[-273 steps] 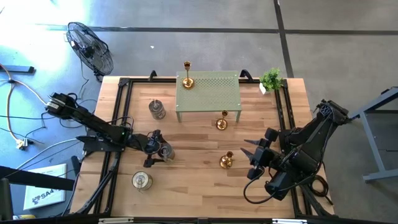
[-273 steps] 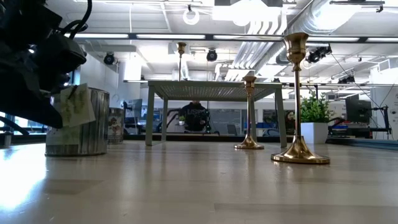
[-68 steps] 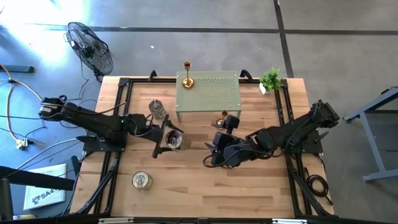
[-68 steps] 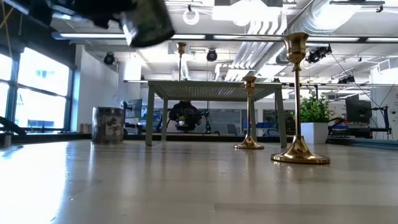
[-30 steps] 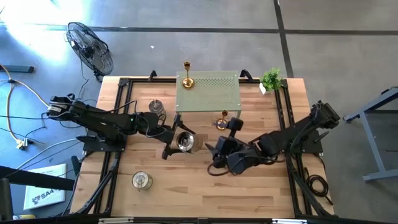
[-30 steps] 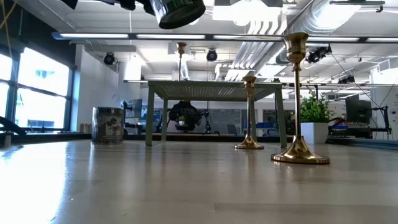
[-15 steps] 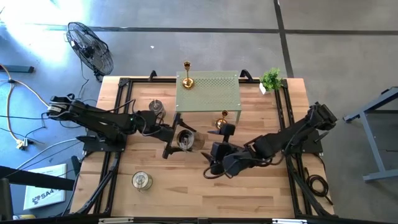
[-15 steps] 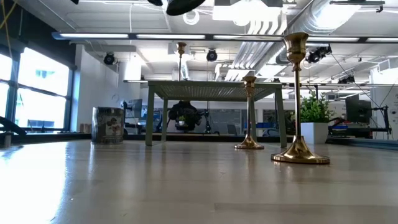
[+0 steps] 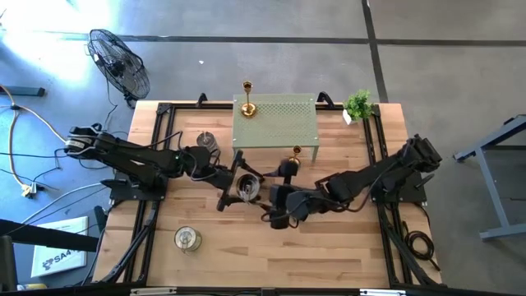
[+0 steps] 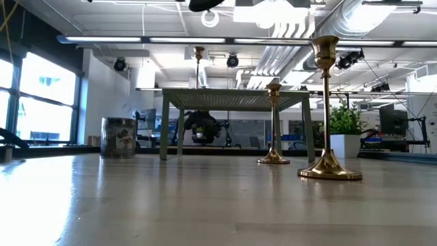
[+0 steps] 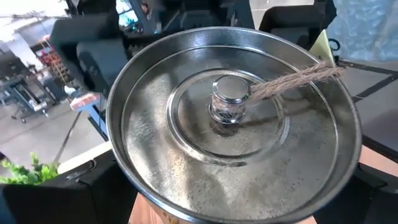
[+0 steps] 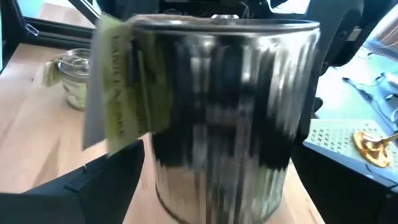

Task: Pick & Place candle stick holders
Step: Put the middle right silver scented candle on the shelf

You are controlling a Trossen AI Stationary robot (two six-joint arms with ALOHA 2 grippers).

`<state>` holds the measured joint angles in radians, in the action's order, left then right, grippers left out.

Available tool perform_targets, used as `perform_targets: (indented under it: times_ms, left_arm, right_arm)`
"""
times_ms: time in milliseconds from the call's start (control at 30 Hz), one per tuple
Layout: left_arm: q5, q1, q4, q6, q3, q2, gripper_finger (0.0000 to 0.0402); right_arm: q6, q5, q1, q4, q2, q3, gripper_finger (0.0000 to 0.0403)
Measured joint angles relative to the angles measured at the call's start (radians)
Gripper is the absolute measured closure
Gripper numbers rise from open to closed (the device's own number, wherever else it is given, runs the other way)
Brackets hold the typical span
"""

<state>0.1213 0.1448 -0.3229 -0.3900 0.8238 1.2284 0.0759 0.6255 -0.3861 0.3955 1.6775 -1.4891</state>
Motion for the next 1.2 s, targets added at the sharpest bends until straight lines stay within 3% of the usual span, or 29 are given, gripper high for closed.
perform_targets:
  times_ms: [733,967,1200]
  left_arm:
    - [0.024,0.0,0.003,0.002,-0.002,0.002,0.0047]
    - [0.015,-0.001,0.012,0.002,-0.002,0.002,0.0047]
    - [0.032,-0.001,0.017,-0.006,-0.002,0.001,0.0047]
  right_arm:
    - [-0.051,-0.128,0.065,-0.08,0.077,-0.001,0.0004]
    - [-0.065,-0.033,0.06,-0.082,0.077,-0.001,0.0011]
    - [-0.07,-0.013,0.051,-0.087,0.077,-0.001,0.0054]
